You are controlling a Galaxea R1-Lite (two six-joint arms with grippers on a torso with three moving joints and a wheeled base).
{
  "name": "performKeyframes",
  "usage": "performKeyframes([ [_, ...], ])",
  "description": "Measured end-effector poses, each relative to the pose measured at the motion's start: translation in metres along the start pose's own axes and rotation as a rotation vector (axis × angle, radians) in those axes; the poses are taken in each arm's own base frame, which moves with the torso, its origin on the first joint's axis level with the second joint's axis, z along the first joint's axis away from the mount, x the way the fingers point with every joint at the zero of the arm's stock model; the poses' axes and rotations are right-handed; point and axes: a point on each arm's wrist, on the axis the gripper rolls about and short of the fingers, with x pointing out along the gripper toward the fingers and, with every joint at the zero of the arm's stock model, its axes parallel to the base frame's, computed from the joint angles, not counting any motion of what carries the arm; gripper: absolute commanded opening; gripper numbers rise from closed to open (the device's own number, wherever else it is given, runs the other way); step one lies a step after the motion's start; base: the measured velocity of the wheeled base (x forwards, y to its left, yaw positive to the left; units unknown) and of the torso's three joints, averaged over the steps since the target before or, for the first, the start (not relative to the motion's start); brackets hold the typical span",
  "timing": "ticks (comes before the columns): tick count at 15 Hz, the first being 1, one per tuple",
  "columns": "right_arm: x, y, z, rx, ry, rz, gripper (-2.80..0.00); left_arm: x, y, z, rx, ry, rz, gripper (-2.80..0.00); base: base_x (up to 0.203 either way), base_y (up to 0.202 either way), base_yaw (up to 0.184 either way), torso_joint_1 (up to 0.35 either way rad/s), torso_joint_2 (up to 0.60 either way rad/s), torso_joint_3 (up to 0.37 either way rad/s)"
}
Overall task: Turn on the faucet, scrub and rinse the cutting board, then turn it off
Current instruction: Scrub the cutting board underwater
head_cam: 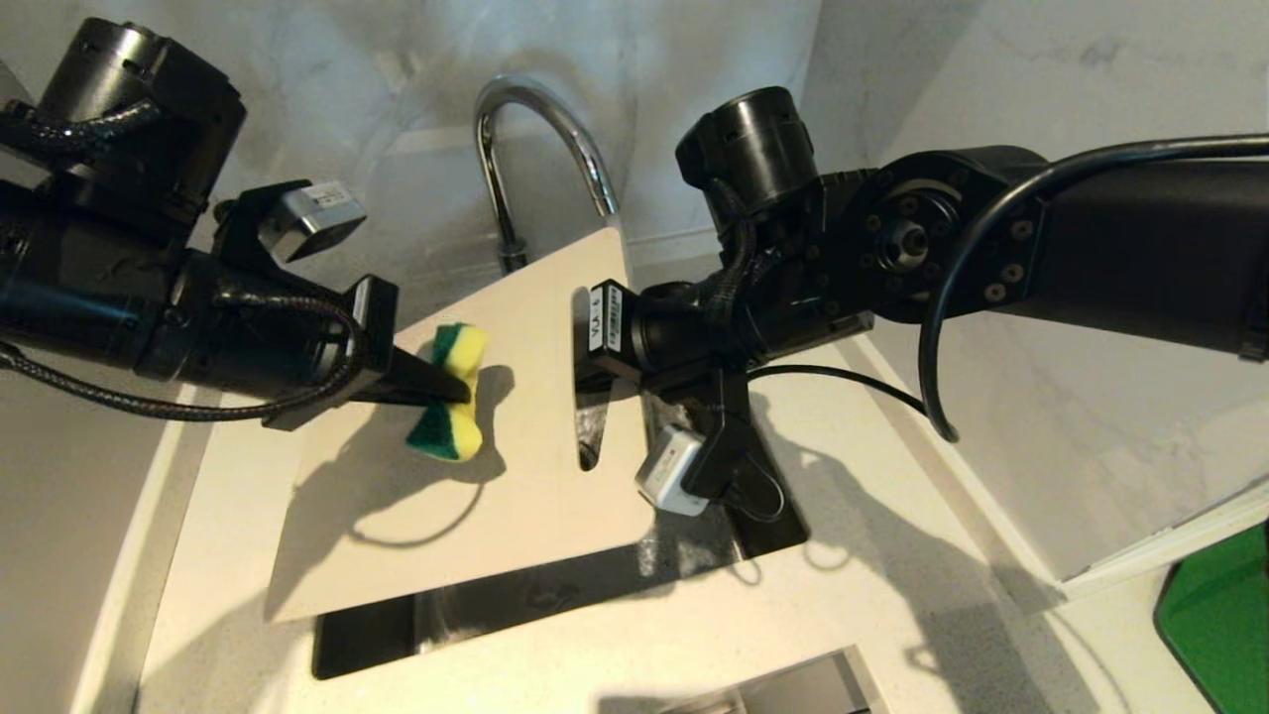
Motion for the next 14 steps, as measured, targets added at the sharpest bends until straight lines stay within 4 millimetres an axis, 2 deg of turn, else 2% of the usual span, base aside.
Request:
performKeyframes([
  [5,-0.001,0.003,0.006,0.011,-0.021,0.013,-2.8,0.022,0.011,-0.026,0.027,-0.057,0.048,-2.8,0.0,0.0,0.0,0.0,0.0,0.0],
  [9,-0.003,0.003,0.006,0.01,-0.017,0.012,-2.8,0.03,0.025,-0.045,0.03,-0.08,0.036,-2.8,0.0,0.0,0.0,0.0,0.0,0.0],
  [14,-0.006,0.003,0.005,0.01,-0.011,0.014,-2.8,0.035,0.05,-0.055,-0.011,-0.079,0.083,-2.8,0.0,0.0,0.0,0.0,0.0,0.0],
])
